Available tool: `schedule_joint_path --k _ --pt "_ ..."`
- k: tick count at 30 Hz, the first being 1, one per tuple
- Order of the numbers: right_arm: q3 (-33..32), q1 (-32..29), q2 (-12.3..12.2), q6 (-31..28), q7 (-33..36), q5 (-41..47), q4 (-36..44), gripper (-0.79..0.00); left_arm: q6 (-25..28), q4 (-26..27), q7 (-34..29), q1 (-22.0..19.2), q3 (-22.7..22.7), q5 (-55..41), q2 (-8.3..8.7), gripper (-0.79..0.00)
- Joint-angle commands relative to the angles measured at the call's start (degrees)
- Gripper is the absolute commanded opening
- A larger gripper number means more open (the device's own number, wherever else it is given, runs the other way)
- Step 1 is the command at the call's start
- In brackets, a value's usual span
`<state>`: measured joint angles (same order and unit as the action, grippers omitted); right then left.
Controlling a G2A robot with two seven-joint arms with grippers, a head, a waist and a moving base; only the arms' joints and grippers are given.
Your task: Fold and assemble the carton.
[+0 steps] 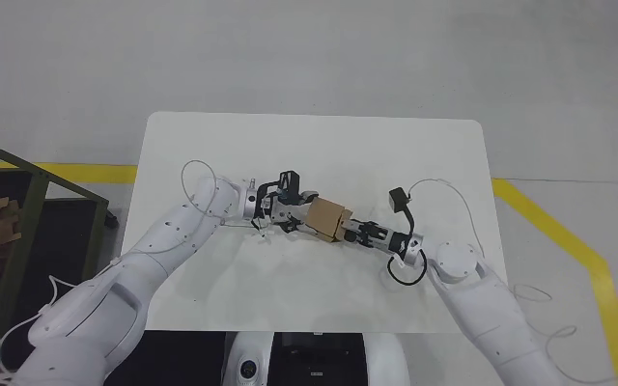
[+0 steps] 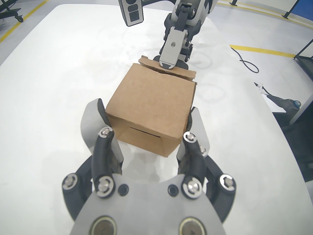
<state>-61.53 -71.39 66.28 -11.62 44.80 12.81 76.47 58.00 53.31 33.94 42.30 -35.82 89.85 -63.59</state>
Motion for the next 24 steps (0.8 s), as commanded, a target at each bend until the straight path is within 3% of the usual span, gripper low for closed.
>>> schedule_joint_path --k 1,24 --pt "-0.09 -0.1 -0.02 0.15 -0.31 -0.19 0.23 -0.616 0.0 0.07 0.02 0.02 0.04 -0.04 0.01 -0.234" --pt "0.36 -1.42 -0.26 6.28 -4.85 -8.1 6.64 -0.634 0.0 0.02 0.24 -0.41 0.76 -0.47 -0.04 -0.225"
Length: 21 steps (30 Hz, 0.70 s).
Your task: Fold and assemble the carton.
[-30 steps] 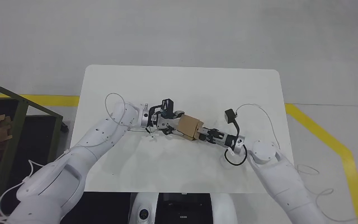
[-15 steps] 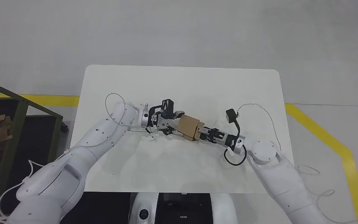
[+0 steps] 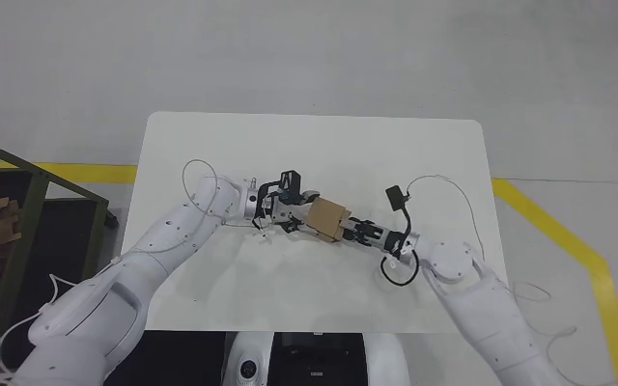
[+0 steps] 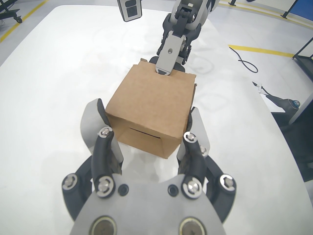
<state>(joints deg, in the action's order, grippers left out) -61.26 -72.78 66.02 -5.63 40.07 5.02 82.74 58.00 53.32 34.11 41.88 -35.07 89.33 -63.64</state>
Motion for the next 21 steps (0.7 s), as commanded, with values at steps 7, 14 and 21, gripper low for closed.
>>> schedule_joint_path --k 7,14,21 --pt "0.28 -0.13 0.05 1.37 -0.93 -1.49 1.78 -0.625 0.0 0.19 0.43 0.0 -0.01 0.5 0.09 -0.225" --pt "-1.11 -1.86 -0.29 0.39 -1.36 -1.53 2.78 -0.61 0.0 -0.15 0.52 0.03 0.2 0.35 0.03 -0.228" --pt "-2.35 -3.53 -0.61 -0.28 -1.31 -1.2 3.74 -0.628 0.0 -0.36 0.47 -0.11 0.34 0.23 -0.03 -0.234"
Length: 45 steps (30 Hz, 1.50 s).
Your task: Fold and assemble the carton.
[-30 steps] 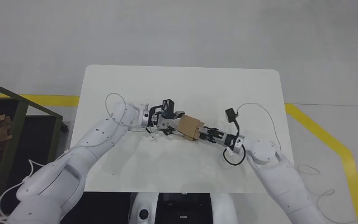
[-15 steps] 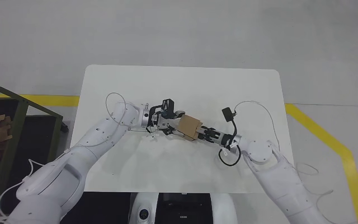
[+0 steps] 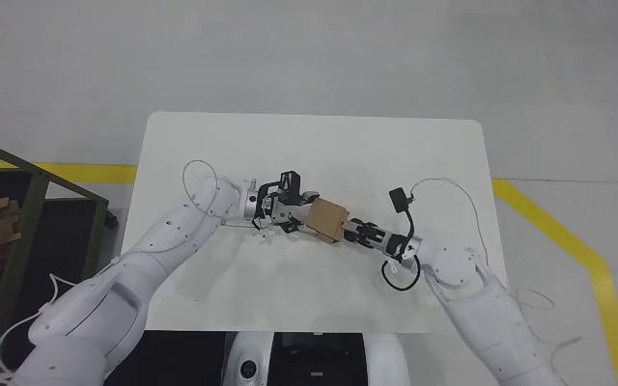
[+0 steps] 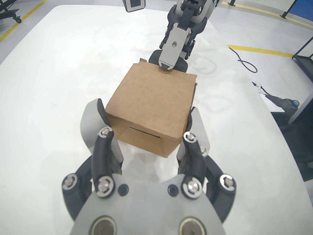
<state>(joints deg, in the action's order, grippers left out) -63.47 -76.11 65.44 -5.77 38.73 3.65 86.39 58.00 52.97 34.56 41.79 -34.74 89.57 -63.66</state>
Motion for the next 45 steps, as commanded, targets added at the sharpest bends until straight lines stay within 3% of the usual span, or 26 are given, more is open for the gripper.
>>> schedule_joint_path --k 1,6,7,9,35,39,41,45 --pt "-0.3 -0.43 -0.06 -0.35 0.1 0.37 0.2 -0.634 0.0 -0.03 0.03 -0.02 0.03 0.0 -0.01 -0.231" --pt "-0.98 -1.57 -0.27 -1.02 0.25 0.52 0.88 -0.671 0.0 -0.07 -0.02 0.0 -0.07 -0.1 -0.02 -0.234" --pt "-1.06 -1.71 -0.29 -1.05 0.29 0.52 0.91 -0.727 0.0 -0.07 -0.06 0.01 -0.07 -0.06 -0.02 -0.234" --pt "-1.15 -1.83 -0.31 -1.04 0.31 0.65 0.87 -0.754 0.0 -0.04 -0.12 0.0 -0.06 -0.04 -0.03 -0.231" --pt "2.26 2.07 0.64 -0.09 0.54 0.21 -1.1 -0.742 0.0 0.11 0.05 0.15 -0.52 0.02 0.13 -0.24" --pt "1.22 0.63 0.4 -1.07 0.12 0.7 -0.67 -0.711 0.0 0.05 0.13 0.22 -0.56 0.02 0.17 -0.175" --pt "0.66 -0.29 0.24 -1.48 -0.08 0.66 -0.25 -0.616 0.0 -0.01 0.4 0.27 -0.49 -0.08 0.24 0.0" --pt "-0.6 -1.92 -0.06 -2.27 -0.71 0.66 0.94 -0.456 0.0 -0.25 2.88 0.1 0.39 -0.47 0.82 0.0"
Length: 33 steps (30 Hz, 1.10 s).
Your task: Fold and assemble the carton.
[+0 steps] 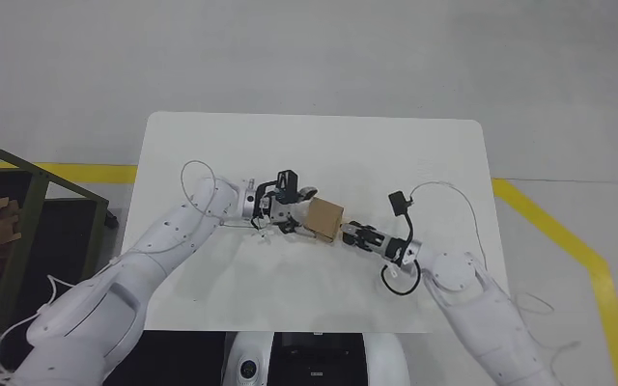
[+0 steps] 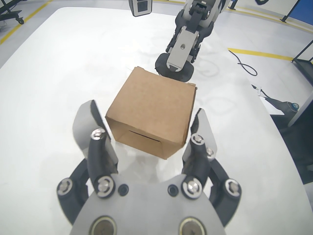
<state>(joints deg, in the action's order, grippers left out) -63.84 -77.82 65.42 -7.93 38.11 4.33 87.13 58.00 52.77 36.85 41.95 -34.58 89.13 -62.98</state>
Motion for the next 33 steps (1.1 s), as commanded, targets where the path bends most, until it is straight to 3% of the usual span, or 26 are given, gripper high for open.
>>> schedule_joint_path --k 1,2,5,11,16,20,26,33 --pt "-0.59 -0.56 -0.12 -0.37 -0.26 0.09 0.55 -0.425 0.0 -0.07 1.59 -0.12 0.61 -0.08 0.39 0.0" --pt "-0.95 -0.9 -0.19 -0.69 -0.43 0.24 0.87 -0.4 0.0 -0.12 2.7 -0.23 1.04 -0.05 0.68 0.0" --pt "-1.86 -1.75 -0.35 -1.87 -0.81 0.67 1.86 -0.012 0.0 -0.36 6.19 -0.64 1.71 0.31 1.89 0.0" --pt "-2.44 -2.55 -0.49 -4.13 -1.33 -0.01 3.32 0.0 0.0 2.02 9.43 0.25 -0.11 -1.53 5.26 0.0" --pt "-1.52 -3.68 -0.53 -2.81 -3.98 -5.32 7.36 0.0 -0.5 4.26 9.93 2.22 -4.93 -4.54 8.42 0.0" --pt "-0.47 -5.56 -0.7 -1.9 -4.2 -9.5 12.35 0.0 -0.74 4.3 10.17 3.37 -8.56 -6.4 10.02 0.0" --pt "1.39 -7.05 -0.95 -1.8 0.7 -10.52 16.73 0.0 -1.63 2.39 7.65 3.71 -12.77 -12.62 10.63 0.0" --pt "7.35 -3.25 0.05 0.49 2.7 -11.91 13.7 0.0 -2.1 1.69 1.57 3.7 -15.72 -21.31 10.31 0.0"
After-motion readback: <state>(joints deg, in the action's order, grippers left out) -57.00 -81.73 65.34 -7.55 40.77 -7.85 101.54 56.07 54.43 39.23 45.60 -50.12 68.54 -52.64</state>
